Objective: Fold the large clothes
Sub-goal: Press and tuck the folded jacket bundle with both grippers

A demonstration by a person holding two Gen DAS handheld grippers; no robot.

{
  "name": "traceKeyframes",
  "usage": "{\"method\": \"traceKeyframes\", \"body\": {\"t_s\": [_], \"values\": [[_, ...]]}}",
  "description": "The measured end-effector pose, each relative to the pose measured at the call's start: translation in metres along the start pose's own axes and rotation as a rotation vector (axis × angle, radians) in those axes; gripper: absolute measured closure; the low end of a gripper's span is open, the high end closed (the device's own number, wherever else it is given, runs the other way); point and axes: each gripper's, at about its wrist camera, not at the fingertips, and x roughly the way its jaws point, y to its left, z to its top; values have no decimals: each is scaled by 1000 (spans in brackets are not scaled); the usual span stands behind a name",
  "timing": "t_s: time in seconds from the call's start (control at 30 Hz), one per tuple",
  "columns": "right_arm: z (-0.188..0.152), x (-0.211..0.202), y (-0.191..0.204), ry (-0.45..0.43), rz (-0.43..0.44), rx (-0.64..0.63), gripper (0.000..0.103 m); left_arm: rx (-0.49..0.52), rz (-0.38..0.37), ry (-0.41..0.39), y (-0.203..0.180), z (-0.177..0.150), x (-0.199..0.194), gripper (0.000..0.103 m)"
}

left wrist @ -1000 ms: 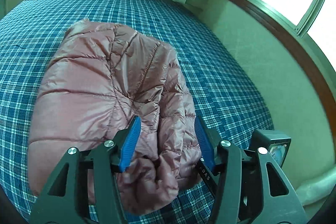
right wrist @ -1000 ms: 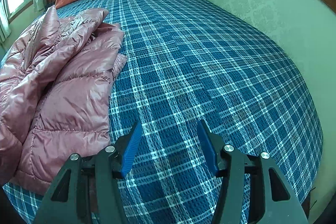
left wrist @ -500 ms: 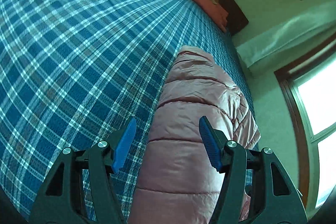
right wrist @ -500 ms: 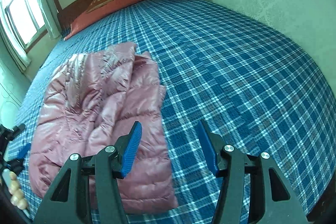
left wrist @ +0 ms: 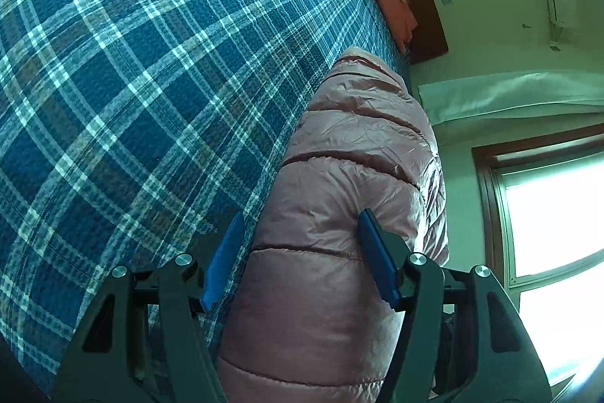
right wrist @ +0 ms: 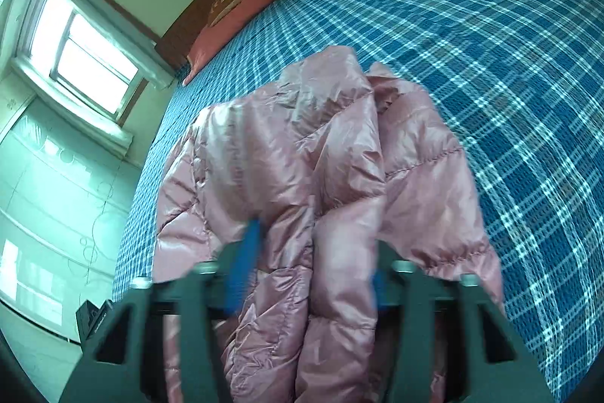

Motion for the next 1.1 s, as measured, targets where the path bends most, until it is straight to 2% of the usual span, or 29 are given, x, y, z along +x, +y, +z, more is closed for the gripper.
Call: {"method": "traceKeyframes", "body": {"t_s": [0.07, 0.2, 0.33, 0.47, 0.53, 0.63, 0.67, 0.7, 0.73, 0.77, 0.8, 0.83, 0.93, 1.03, 1.07, 1.1], "values": [[3, -5, 6, -18, 3, -25, 92, 25, -10, 5, -9, 0, -1, 41], [10, -27, -10, -67, -43, -37, 93, 114, 5, 7, -27, -11, -2, 39], [11, -21, -49, -30, -86, 3, 93, 166, 42, 60, -31, -27, 22, 35], [10, -9, -68, 9, -59, 17, 93, 213, 93, 70, -29, -36, 40, 33], [10, -14, -68, 13, -43, 26, 93, 198, 76, 72, -25, -35, 37, 33], [10, -32, -64, 8, -28, 35, 86, 197, 70, 58, -23, -34, 23, 34], [9, -40, -64, 6, -20, 43, 81, 199, 67, 42, -23, -36, 15, 34], [5, -49, -62, -1, -12, 50, 69, 202, 65, 24, -23, -38, 7, 34], [0, -60, -60, -12, -1, 59, 61, 206, 56, 8, -22, -41, -2, 34], [-4, -69, -59, -24, 12, 70, 47, 211, 52, -6, -22, -45, -8, 34], [-11, -79, -58, -35, 28, 80, 39, 213, 47, -12, -21, -49, -14, 34], [-18, -87, -56, -40, 43, 88, 39, 212, 39, -13, -19, -53, -18, 34], [-41, -105, -51, -28, 103, 103, 37, 191, 23, -15, -14, -62, -22, 33], [-56, -108, -49, -20, 75, 89, 36, 184, 42, 6, -13, -64, -15, 33], [-59, -103, -50, -5, 48, 82, 41, 187, 54, 6, -13, -65, -14, 33], [-63, -98, -53, 10, 12, 85, 60, 201, 72, 6, -14, -66, -12, 35]]}}
